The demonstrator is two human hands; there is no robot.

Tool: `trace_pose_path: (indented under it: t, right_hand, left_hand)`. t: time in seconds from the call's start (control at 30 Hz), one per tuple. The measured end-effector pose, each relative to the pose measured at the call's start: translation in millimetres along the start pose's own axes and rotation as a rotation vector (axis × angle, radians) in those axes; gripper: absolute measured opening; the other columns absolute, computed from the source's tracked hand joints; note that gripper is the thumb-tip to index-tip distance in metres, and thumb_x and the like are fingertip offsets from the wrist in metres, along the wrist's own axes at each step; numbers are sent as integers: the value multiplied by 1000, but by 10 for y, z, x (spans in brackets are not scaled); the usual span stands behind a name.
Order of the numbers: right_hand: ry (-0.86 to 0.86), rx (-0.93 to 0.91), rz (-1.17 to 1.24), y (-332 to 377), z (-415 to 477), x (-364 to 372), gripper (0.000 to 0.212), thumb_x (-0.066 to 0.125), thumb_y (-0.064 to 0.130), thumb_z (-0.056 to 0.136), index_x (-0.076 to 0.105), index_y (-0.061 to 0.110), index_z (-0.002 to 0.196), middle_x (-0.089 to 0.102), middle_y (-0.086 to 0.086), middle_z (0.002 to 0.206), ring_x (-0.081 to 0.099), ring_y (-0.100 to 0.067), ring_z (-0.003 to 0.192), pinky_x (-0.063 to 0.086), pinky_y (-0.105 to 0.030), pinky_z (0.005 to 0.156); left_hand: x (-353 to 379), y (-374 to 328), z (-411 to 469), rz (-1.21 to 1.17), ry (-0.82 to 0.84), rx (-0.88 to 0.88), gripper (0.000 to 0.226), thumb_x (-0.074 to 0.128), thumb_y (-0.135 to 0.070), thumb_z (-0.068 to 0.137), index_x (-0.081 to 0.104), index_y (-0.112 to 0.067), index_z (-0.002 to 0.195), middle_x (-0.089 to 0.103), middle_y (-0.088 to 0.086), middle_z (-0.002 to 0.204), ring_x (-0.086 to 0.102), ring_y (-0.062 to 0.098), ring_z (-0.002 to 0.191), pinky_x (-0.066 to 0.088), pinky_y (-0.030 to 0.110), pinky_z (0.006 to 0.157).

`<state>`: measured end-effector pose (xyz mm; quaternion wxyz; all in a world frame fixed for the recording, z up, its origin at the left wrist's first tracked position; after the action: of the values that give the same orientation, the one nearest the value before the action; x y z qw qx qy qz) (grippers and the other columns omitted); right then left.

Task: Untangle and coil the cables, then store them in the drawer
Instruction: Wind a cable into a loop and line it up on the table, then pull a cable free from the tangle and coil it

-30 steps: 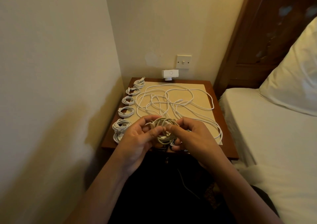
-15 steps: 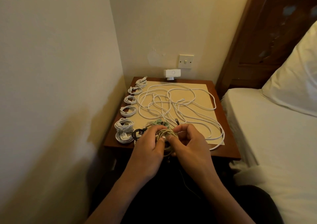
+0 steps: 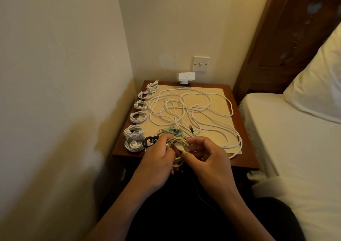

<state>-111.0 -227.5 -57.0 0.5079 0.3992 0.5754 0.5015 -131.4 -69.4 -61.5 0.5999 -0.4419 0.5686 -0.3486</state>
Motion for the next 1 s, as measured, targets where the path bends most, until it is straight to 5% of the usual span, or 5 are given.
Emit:
trace_pose_path:
  t: [0.23, 0.47, 0.6, 0.73, 1.0]
  right_hand:
    - [65, 58, 56, -121, -24, 78, 28, 81, 14, 86, 71, 28, 108, 76, 7, 94, 74, -12, 88, 63, -34, 83]
    - [117, 58, -55, -40, 241, 60, 26, 80, 22, 88, 71, 30, 111, 76, 7, 99, 75, -12, 89, 64, -38, 81]
    - [132, -64, -282, 227, 778, 287, 29, 80, 23, 88, 71, 27, 115, 72, 12, 97, 71, -4, 86, 61, -27, 76]
    - [222, -126, -515, 327, 1406, 704, 28, 78, 22, 89, 73, 19, 116, 73, 4, 100, 69, -13, 93, 58, -31, 79]
    - [451, -92, -964, -8, 1898, 1167, 18, 71, 23, 93, 80, 15, 106, 77, -5, 103, 69, -22, 97, 58, -35, 86]
  left_hand:
    - [92, 51, 18, 206, 19, -8, 39, 48, -10, 97, 46, -26, 132, 64, -3, 113, 59, 9, 98, 45, 26, 80]
    - [-160, 233, 118, -371, 27, -200, 32, 54, -8, 100, 64, -30, 121, 71, 6, 114, 72, 22, 103, 62, 41, 87]
    - [-648, 248, 288, -125, -186, -115, 29, 62, -20, 96, 63, -37, 120, 67, -4, 112, 68, 18, 101, 60, 41, 88]
    - [-979, 220, 481, 23, -301, -38, 27, 60, -15, 98, 64, -33, 118, 68, -7, 109, 67, 9, 92, 56, 19, 71]
    - [-1303, 195, 877, 203, -317, 20, 21, 59, -17, 97, 71, -34, 103, 69, -15, 99, 64, 7, 89, 53, 32, 75]
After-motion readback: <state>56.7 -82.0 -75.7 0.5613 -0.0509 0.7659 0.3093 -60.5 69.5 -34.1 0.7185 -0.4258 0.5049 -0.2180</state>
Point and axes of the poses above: each hand's wrist, its own z-axis towards the middle knuckle, its own x-axis out of the palm, y = z × x, the point moved 8 cm from there along z, towards the middle knuckle
